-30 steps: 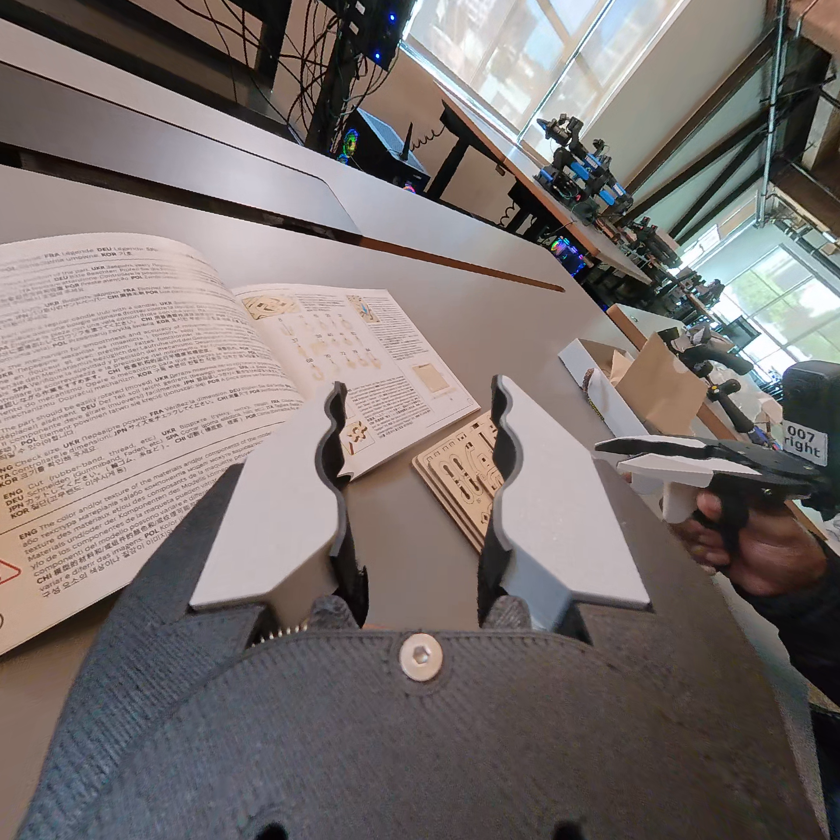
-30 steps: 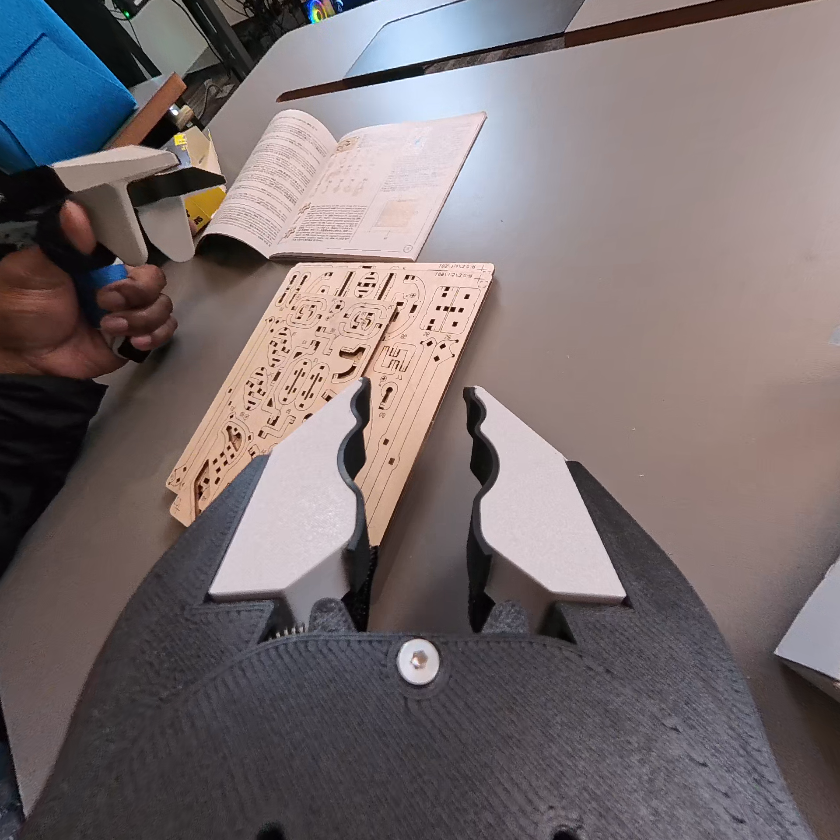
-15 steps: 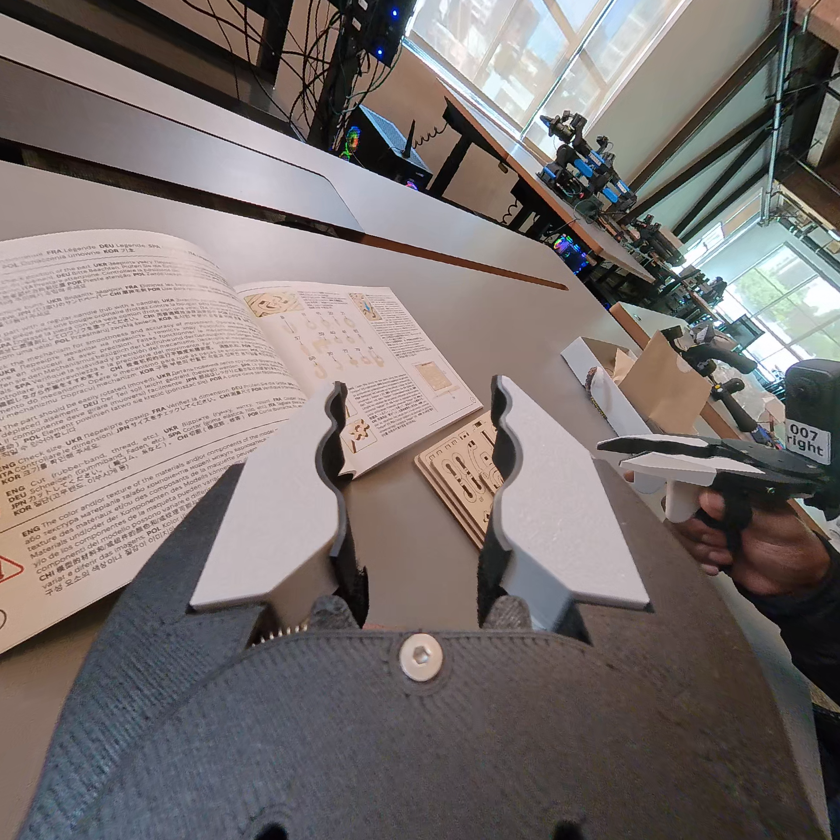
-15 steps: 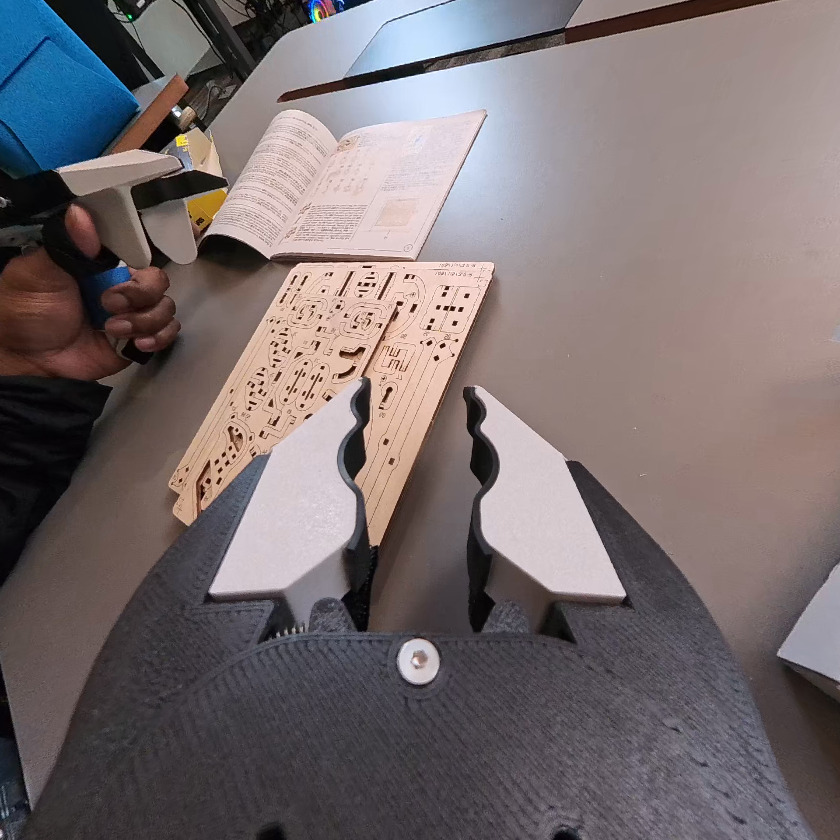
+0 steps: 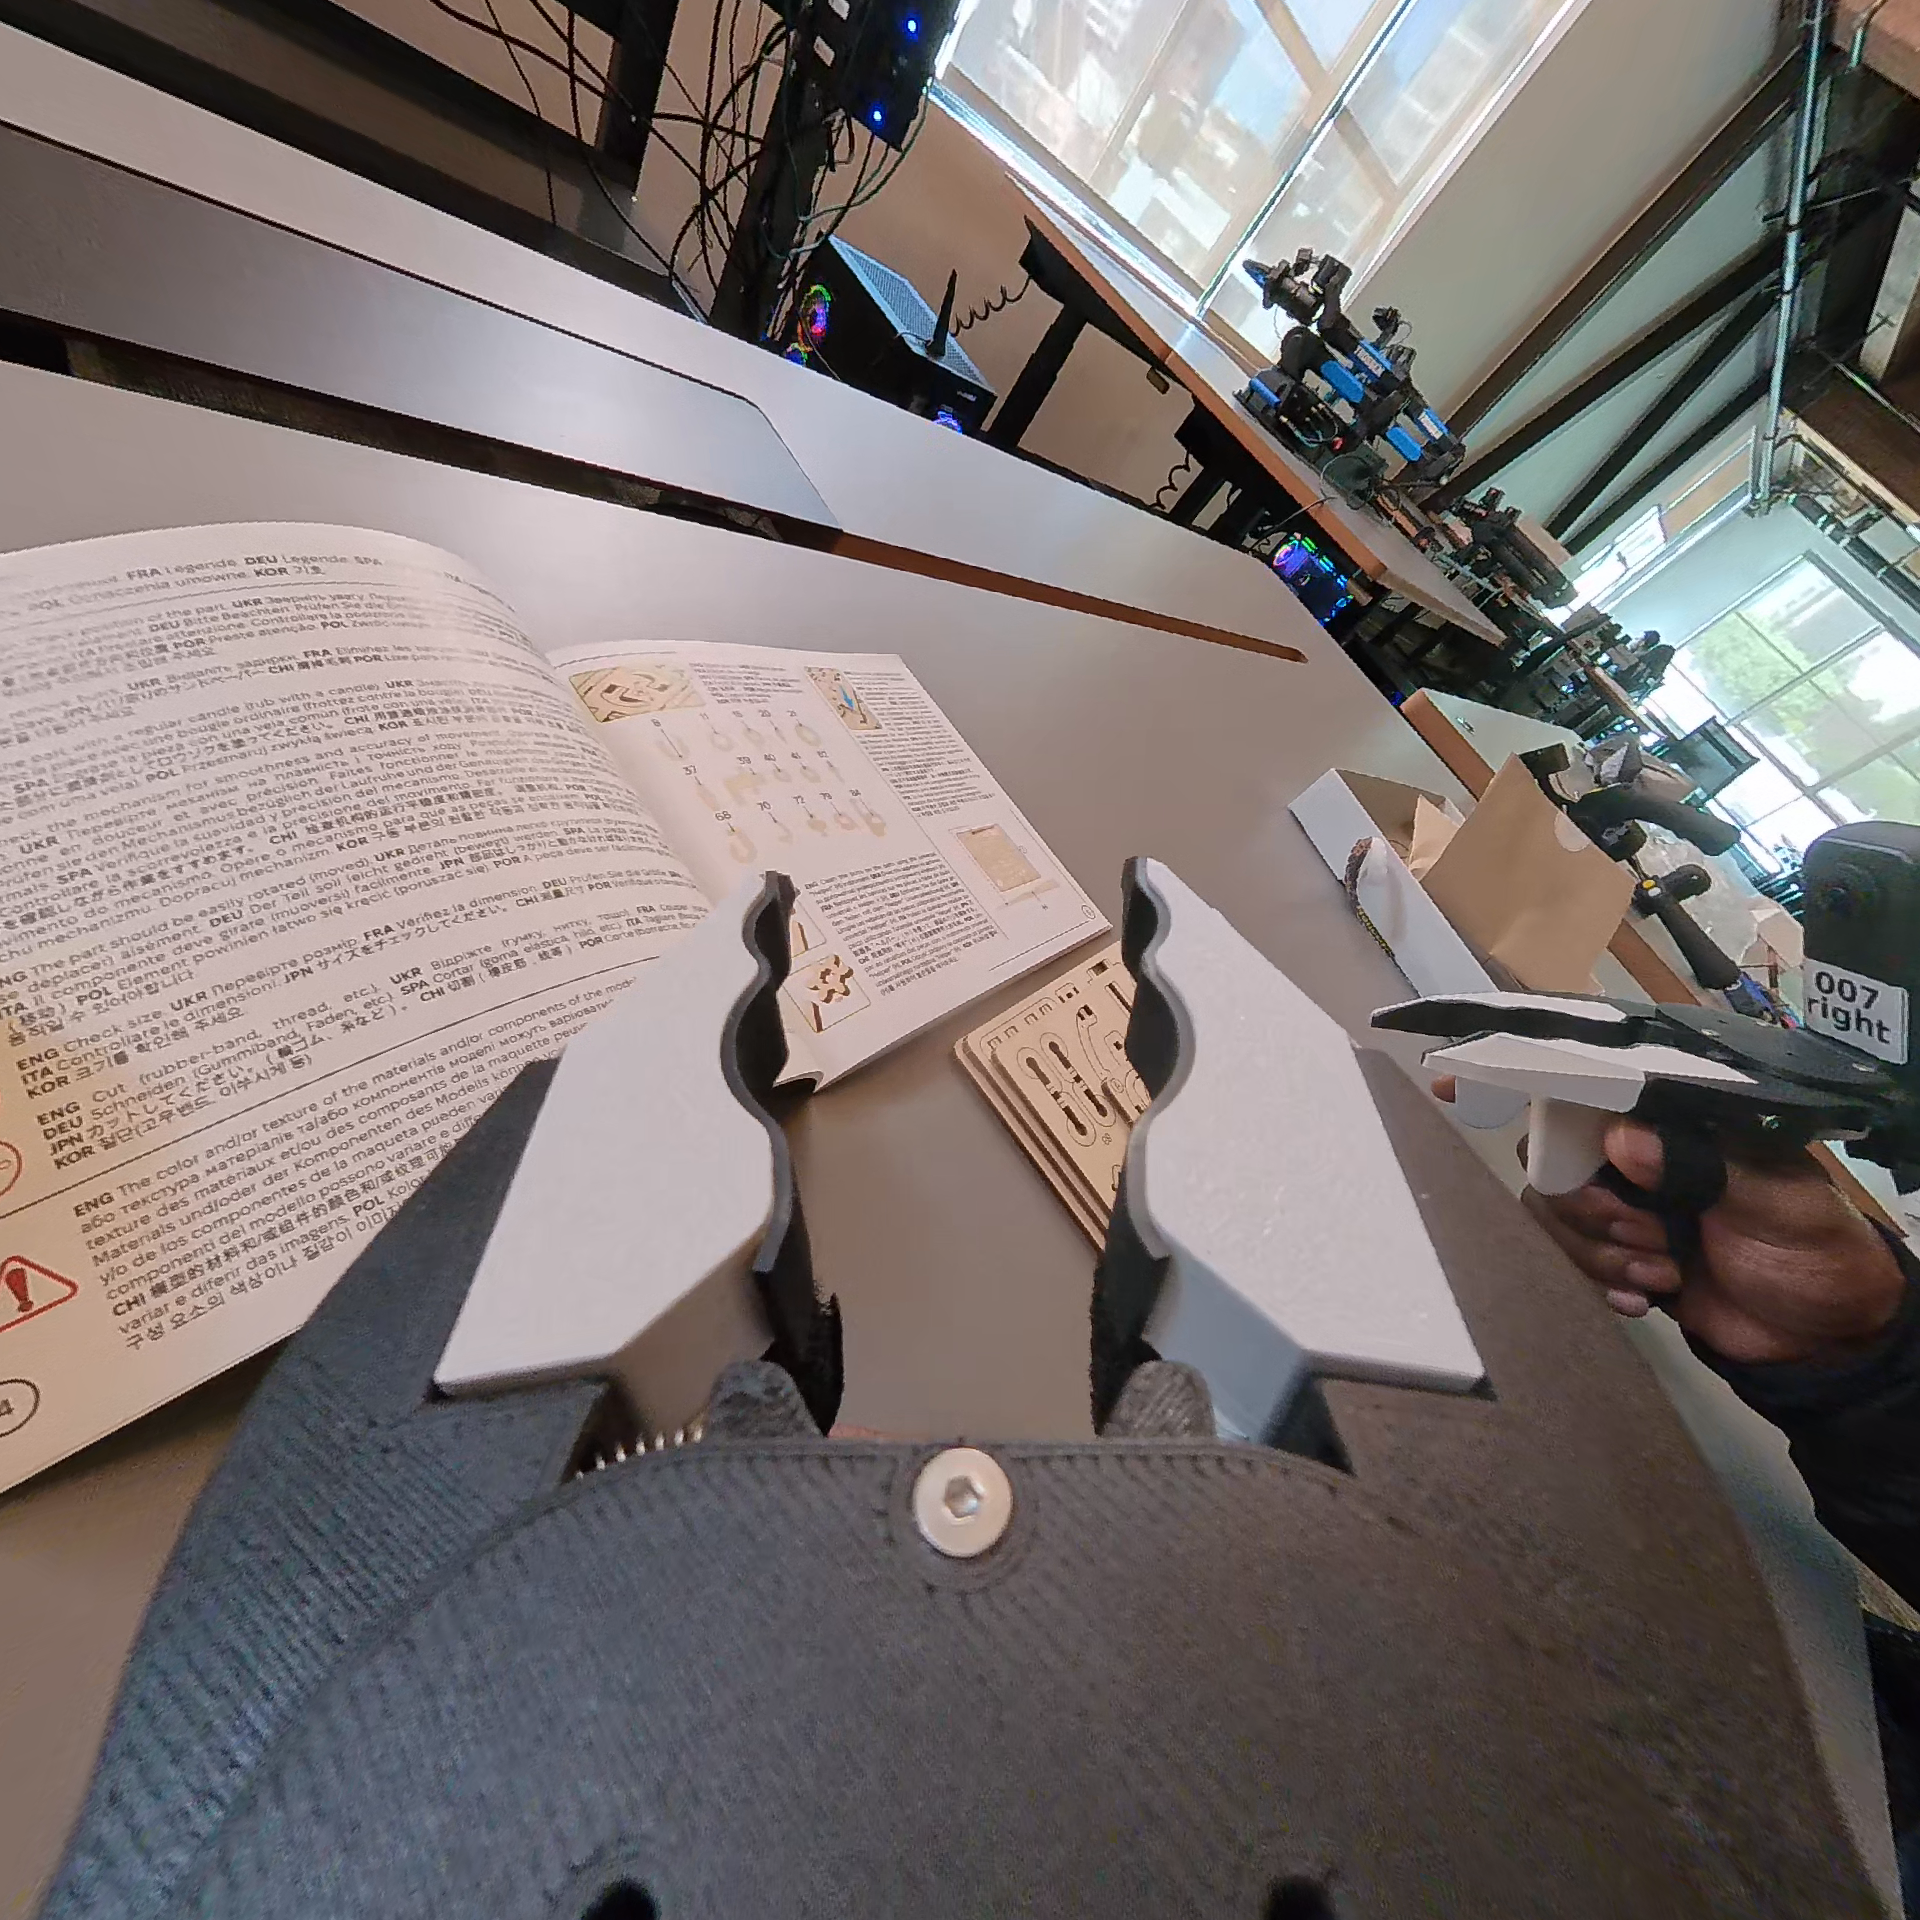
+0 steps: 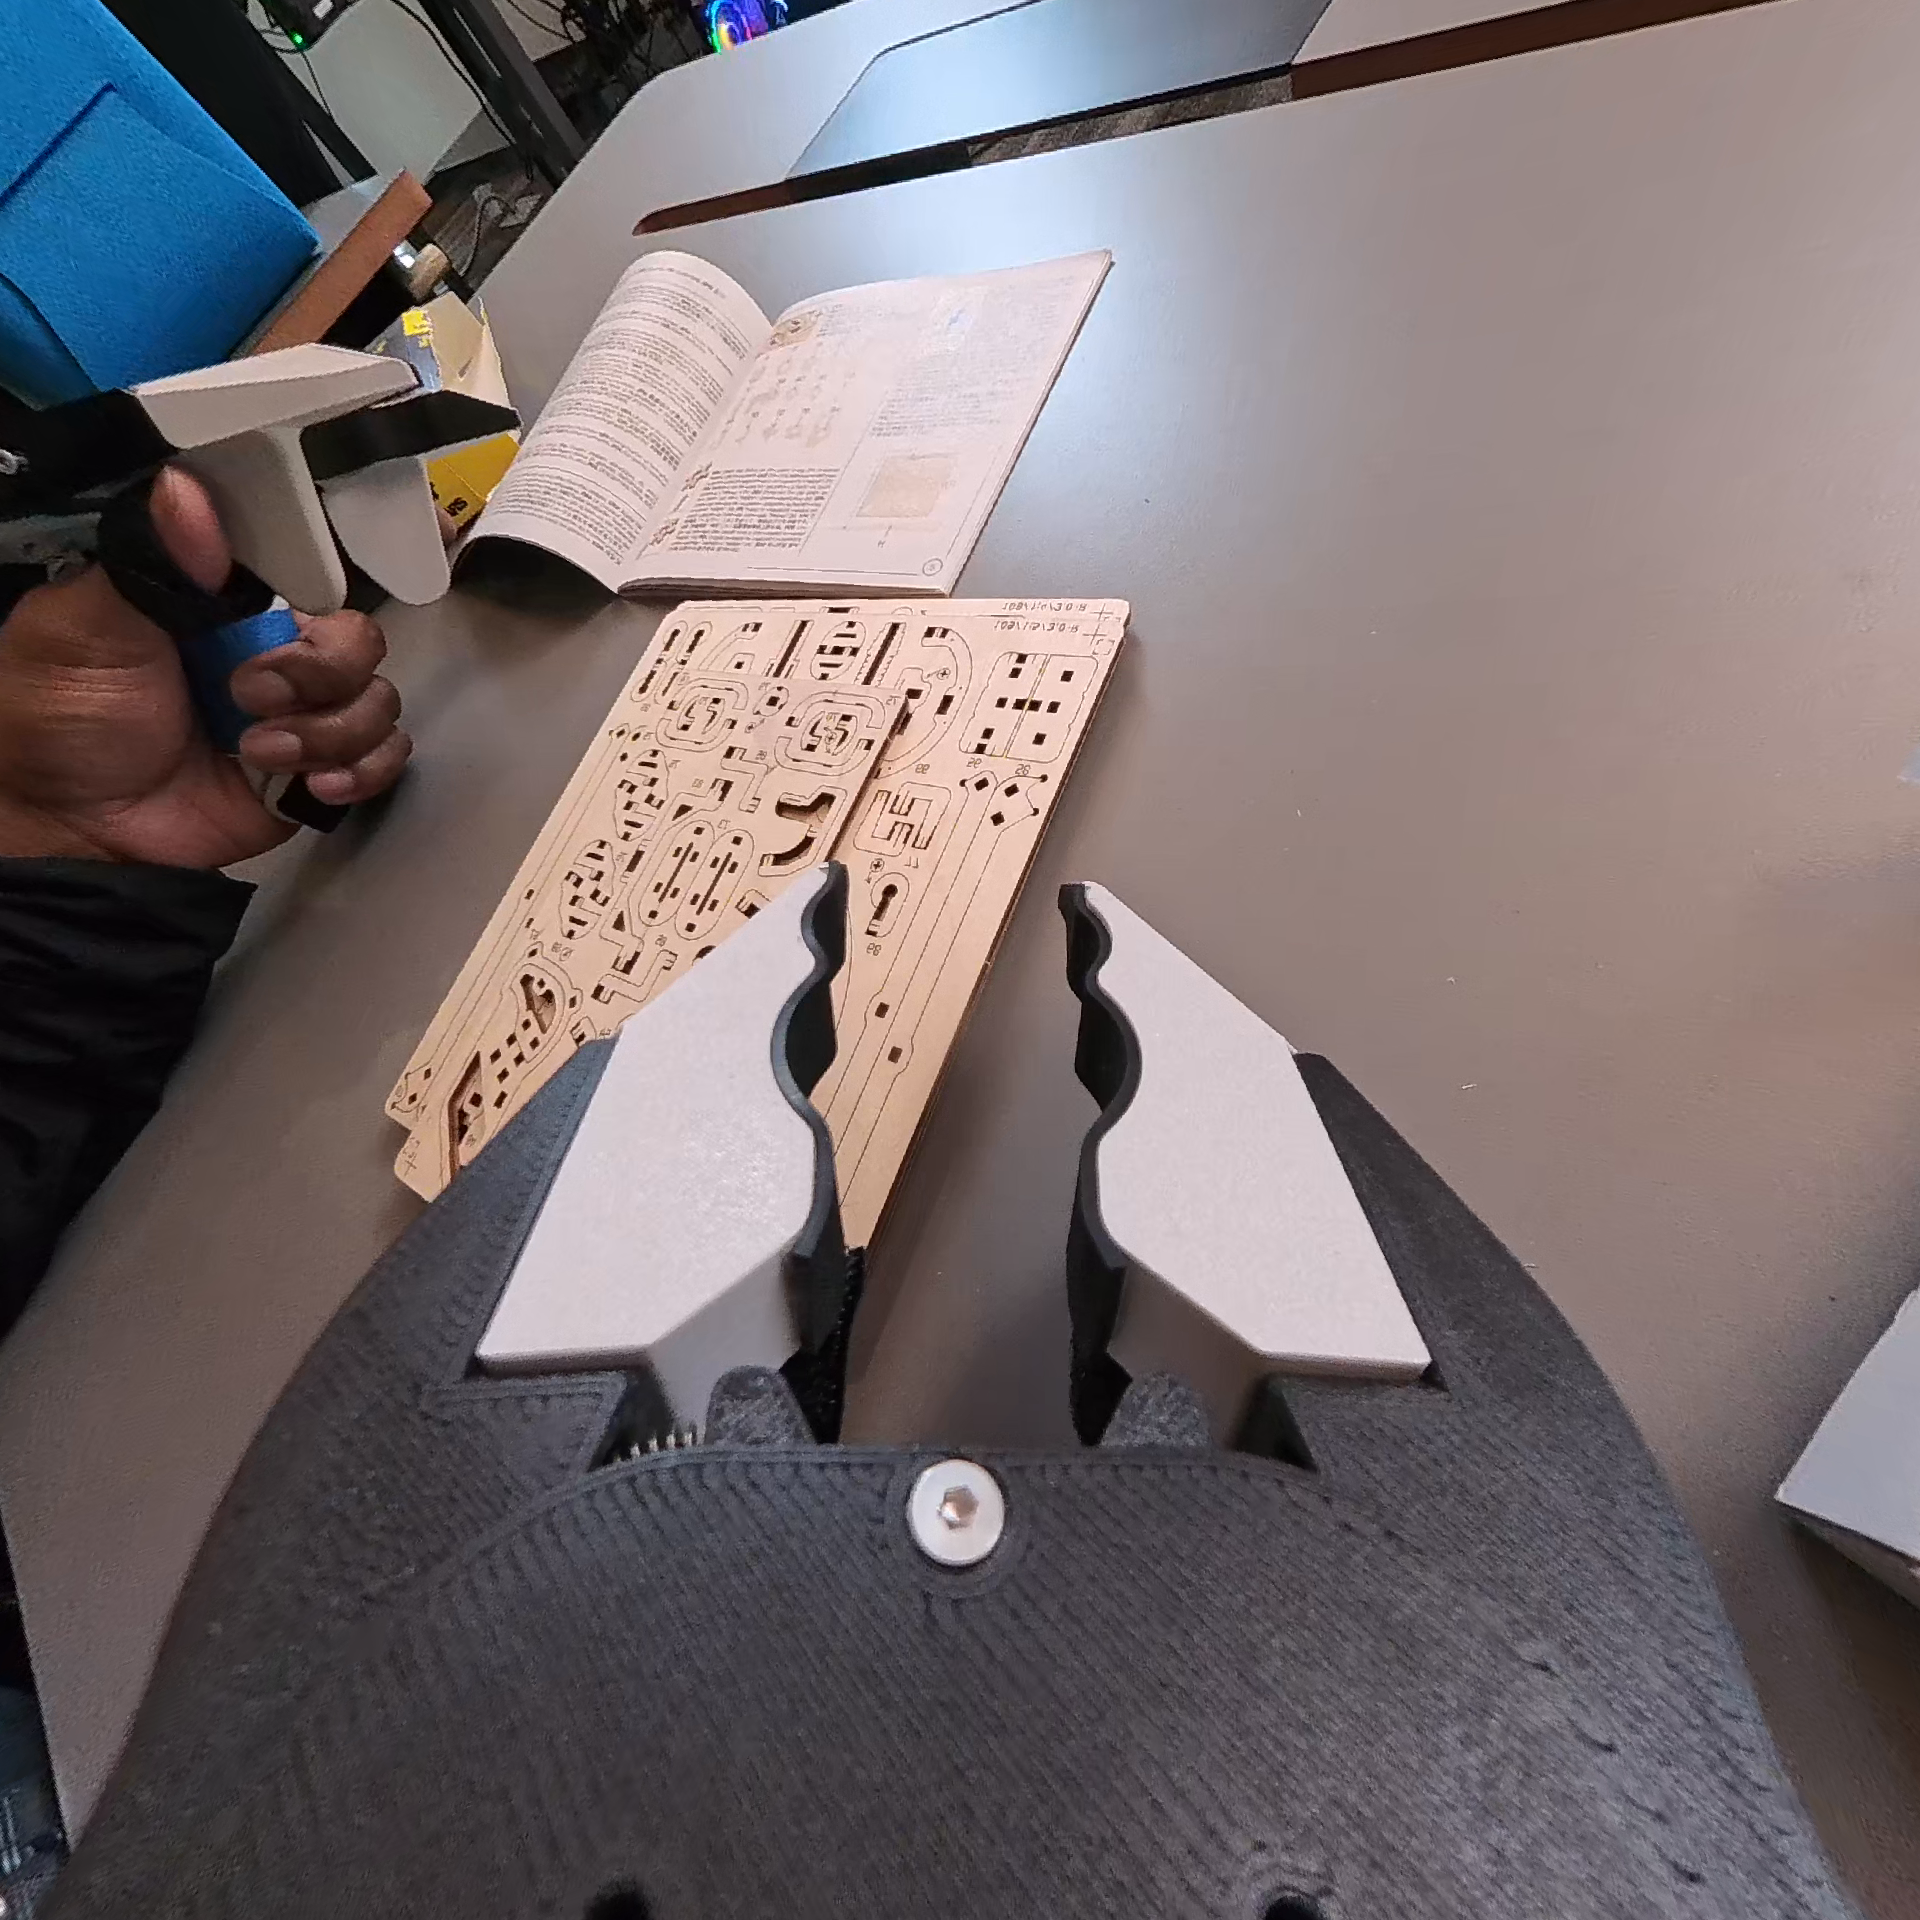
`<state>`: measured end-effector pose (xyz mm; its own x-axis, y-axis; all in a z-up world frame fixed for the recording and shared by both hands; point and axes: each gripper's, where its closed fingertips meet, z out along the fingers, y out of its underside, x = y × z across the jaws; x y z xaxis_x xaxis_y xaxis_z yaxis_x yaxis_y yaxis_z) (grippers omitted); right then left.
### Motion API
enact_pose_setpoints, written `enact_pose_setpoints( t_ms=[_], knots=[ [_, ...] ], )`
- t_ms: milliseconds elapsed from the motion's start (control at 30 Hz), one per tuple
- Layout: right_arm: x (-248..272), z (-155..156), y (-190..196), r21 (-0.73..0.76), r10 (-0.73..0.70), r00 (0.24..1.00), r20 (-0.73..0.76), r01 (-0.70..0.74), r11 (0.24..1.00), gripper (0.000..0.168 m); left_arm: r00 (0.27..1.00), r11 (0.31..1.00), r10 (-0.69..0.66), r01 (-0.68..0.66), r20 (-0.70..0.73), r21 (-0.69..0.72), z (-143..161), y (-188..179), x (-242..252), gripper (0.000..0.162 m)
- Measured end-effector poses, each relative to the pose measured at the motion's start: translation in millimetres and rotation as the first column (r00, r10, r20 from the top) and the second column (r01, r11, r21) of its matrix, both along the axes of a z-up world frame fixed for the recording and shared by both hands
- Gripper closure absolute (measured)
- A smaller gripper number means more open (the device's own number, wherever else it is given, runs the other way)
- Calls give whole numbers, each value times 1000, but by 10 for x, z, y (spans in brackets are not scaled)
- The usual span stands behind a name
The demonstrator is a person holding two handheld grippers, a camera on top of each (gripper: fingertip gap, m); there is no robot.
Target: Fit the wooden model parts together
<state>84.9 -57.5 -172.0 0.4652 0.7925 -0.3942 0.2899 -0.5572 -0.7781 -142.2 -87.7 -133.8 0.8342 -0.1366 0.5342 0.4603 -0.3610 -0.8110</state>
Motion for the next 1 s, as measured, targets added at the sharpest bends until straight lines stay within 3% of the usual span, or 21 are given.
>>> enact_pose_setpoints(
  t_ms=[1000],
  knots=[
    [-6, 14, -6, 12, 4, 1000, -1, -4, 1000, 125, 1000, 1000, 25, -25, -14, 14, -25, -6, -23, 97]
  ],
)
